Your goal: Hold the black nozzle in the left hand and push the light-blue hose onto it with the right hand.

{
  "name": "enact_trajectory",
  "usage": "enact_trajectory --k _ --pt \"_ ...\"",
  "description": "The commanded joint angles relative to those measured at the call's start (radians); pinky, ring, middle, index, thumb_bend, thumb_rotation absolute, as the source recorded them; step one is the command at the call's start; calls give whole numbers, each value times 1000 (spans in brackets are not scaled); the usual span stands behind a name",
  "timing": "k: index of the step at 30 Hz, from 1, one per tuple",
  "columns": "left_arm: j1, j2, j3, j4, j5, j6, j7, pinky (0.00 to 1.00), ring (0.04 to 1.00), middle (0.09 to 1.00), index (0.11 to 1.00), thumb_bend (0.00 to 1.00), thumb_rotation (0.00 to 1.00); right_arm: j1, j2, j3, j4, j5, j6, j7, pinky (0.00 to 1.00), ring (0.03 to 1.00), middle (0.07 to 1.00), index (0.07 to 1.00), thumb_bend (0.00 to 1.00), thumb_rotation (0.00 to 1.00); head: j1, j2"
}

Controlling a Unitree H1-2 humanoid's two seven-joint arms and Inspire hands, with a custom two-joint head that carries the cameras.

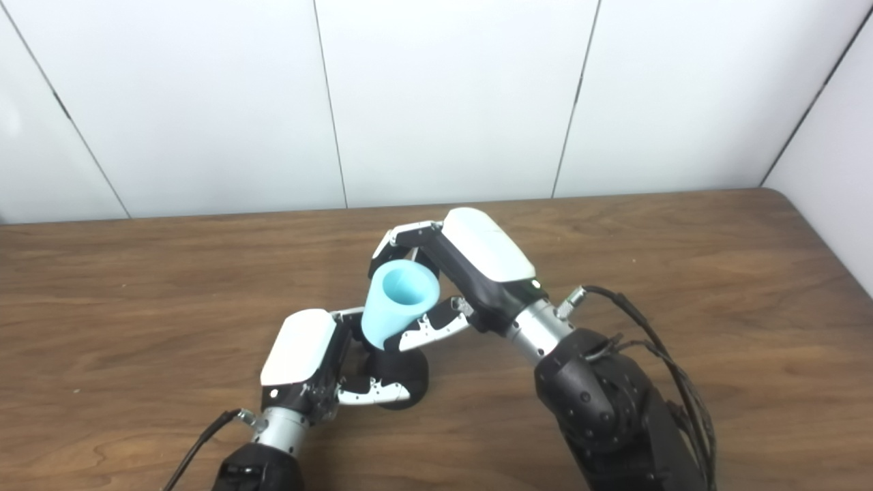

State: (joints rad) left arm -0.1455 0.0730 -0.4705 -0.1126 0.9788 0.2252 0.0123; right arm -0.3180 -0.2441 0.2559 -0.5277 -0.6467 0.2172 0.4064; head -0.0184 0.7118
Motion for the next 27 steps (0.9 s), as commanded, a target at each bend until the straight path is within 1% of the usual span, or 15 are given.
enact_trajectory --k 1,5,11,15,17,20,21,22,23,24,25,27 --pt "14 -1 -27 9 26 5 -34 649 603 501 480 524 0 -38 -4 11 -11 7 -12 20 358 383 514 502 515 0 -1 1" --pt "17 -1 -31 12 25 4 -30 658 608 507 477 523 0 -63 -9 10 -14 8 3 46 355 382 517 500 515 0 -1 2" --pt "18 -5 -41 13 30 8 -30 657 609 508 476 523 0 -85 -17 -1 -22 -12 48 87 373 385 520 499 515 0 4 4" --pt "16 -4 -51 23 33 1 -17 639 594 508 474 523 0 -92 -20 -7 -10 -10 47 88 389 387 518 497 516 0 1 7" --pt "17 -7 -52 23 31 1 -16 648 594 503 477 524 0 -95 -20 -6 -9 -20 63 99 373 384 510 509 516 0 2 7" --pt "18 -9 -52 22 34 2 -17 652 596 504 476 524 0 -91 -22 -5 -17 -29 89 118 387 381 497 553 511 0 3 7" --pt "18 -9 -52 22 35 1 -16 651 596 507 475 524 0 -90 -30 -2 -21 -31 92 128 396 389 503 549 512 0 4 7" --pt "18 -9 -52 22 37 2 -16 650 596 509 474 523 0 -90 -38 2 -24 -31 94 140 416 454 493 528 521 1 5 7" --pt "18 -9 -52 22 39 5 -17 649 598 510 473 523 0 -91 -46 5 -26 -28 96 153 448 511 561 585 703 77 5 7" --pt "18 -9 -52 21 41 7 -19 650 600 511 473 523 0 -92 -52 9 -32 -30 104 171 493 571 621 631 831 172 6 8" --pt "18 -9 -51 21 43 11 -21 650 602 516 469 522 0 -93 -58 11 -37 -31 111 186 570 655 673 667 909 274 6 8" --pt "19 -9 -51 22 44 12 -18 648 603 518 469 522 0 -95 -64 14 -45 -32 117 201 709 790 758 732 982 421 5 8"
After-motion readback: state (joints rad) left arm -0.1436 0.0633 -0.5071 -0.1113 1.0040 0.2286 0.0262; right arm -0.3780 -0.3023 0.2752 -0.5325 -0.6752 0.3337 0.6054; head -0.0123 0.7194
